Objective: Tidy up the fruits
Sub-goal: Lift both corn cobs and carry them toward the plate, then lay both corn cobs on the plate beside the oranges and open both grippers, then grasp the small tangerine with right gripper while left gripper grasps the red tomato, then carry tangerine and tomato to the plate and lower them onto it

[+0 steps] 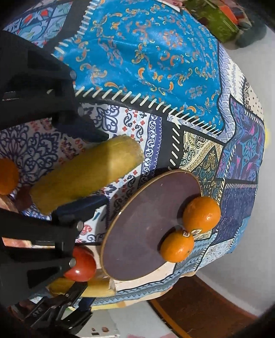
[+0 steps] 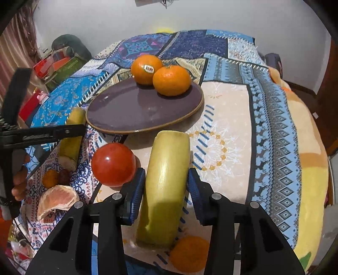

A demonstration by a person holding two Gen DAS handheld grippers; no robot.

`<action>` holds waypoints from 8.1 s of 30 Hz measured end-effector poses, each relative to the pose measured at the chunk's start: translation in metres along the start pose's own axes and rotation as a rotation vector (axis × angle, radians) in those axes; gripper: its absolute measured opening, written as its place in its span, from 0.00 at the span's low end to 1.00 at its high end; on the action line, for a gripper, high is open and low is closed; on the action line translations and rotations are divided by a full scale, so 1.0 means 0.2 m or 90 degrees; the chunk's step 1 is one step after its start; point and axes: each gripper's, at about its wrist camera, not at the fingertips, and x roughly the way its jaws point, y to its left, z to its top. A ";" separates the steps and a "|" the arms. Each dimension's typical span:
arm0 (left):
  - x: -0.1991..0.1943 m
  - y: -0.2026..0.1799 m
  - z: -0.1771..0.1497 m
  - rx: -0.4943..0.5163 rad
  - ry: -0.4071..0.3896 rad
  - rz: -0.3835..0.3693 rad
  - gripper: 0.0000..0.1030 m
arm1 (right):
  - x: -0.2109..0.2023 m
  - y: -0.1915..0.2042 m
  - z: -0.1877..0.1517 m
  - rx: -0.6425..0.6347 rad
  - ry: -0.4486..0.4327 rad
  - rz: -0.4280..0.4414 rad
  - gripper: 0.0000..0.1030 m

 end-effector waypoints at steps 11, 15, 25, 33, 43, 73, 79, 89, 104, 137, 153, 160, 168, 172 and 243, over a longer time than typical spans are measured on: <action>-0.18 -0.05 -0.03 0.032 -0.046 -0.016 0.38 | -0.14 0.00 0.06 -0.011 -0.053 -0.022 0.35; -0.30 -0.11 -0.05 0.061 -0.072 -0.018 0.35 | -0.20 -0.01 0.08 -0.005 -0.071 -0.026 0.34; -0.53 -0.26 -0.05 0.110 -0.144 -0.030 0.35 | -0.35 0.02 0.17 -0.020 -0.122 -0.036 0.34; -0.56 -0.33 0.02 0.121 -0.163 -0.043 0.35 | -0.35 0.02 0.26 -0.028 -0.140 -0.035 0.34; -0.40 -0.37 0.13 0.123 -0.143 -0.053 0.35 | -0.18 0.01 0.36 -0.033 -0.111 -0.029 0.33; -0.07 -0.23 0.42 0.074 -0.119 -0.060 0.39 | 0.18 0.18 0.60 -0.136 -0.064 -0.013 0.36; -0.04 -0.19 0.43 0.073 -0.116 -0.055 0.42 | 0.21 0.15 0.58 -0.118 -0.044 0.011 0.37; 0.03 -0.17 0.42 0.052 -0.084 -0.039 0.50 | 0.08 0.08 0.53 -0.080 -0.069 0.000 0.74; -0.06 -0.13 0.30 0.022 -0.034 -0.040 0.58 | -0.18 0.04 0.41 -0.049 -0.104 -0.063 0.91; -0.42 -0.44 -0.28 0.155 -0.062 -0.038 0.70 | -0.33 -0.06 -0.26 0.027 -0.026 -0.074 0.66; -0.11 -0.58 -0.26 0.179 0.005 -0.051 0.70 | -0.17 -0.11 -0.31 0.054 0.020 -0.035 0.42; -0.04 -0.61 -0.22 0.170 0.021 -0.061 0.70 | -0.14 -0.10 -0.28 0.039 0.016 -0.028 0.34; -0.02 -0.62 -0.22 0.166 0.026 -0.071 0.46 | -0.17 -0.10 -0.24 0.035 -0.007 -0.033 0.34; -0.06 -0.59 -0.20 0.155 0.017 -0.070 0.45 | -0.21 -0.10 -0.21 0.033 -0.021 -0.036 0.34; -0.03 -0.49 0.12 0.170 -0.053 -0.079 0.46 | 0.21 -0.09 0.39 -0.033 -0.039 -0.019 0.34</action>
